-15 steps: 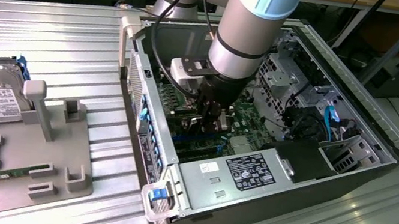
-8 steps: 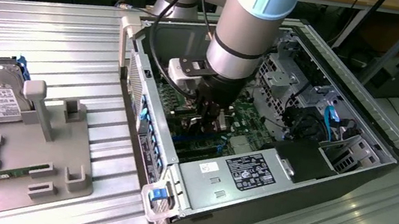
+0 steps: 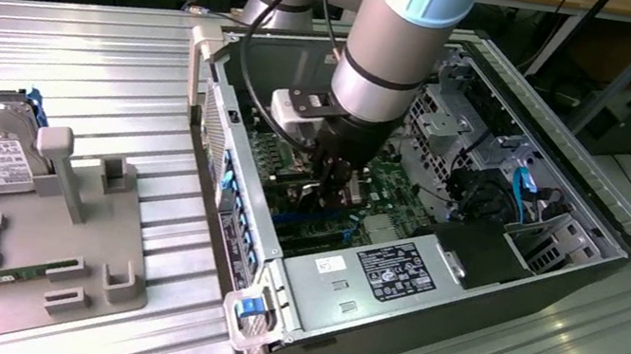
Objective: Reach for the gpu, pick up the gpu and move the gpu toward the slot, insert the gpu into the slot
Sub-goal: 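Insert the gpu into the slot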
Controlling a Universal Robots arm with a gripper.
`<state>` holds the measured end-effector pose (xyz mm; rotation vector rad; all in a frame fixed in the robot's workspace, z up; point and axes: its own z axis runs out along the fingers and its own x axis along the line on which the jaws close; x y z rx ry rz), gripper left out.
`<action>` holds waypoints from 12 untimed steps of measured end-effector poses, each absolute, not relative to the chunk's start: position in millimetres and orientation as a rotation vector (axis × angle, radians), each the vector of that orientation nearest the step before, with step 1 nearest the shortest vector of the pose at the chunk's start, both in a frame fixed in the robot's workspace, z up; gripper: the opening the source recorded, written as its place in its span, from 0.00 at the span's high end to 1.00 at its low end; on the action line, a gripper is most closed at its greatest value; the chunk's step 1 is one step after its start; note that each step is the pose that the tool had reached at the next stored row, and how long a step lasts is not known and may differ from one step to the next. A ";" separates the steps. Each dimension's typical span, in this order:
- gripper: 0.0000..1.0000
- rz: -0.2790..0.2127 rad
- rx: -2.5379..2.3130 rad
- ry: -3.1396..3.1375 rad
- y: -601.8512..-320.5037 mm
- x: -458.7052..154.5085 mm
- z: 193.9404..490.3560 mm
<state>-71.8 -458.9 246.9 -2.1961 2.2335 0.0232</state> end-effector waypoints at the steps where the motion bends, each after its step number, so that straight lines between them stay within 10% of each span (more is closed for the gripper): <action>1: 0.72 0.028 -2.198 2.236 -458.9 -70.6 246.9; 12: 0.72 0.053 -2.209 2.247 -458.9 -71.3 244.6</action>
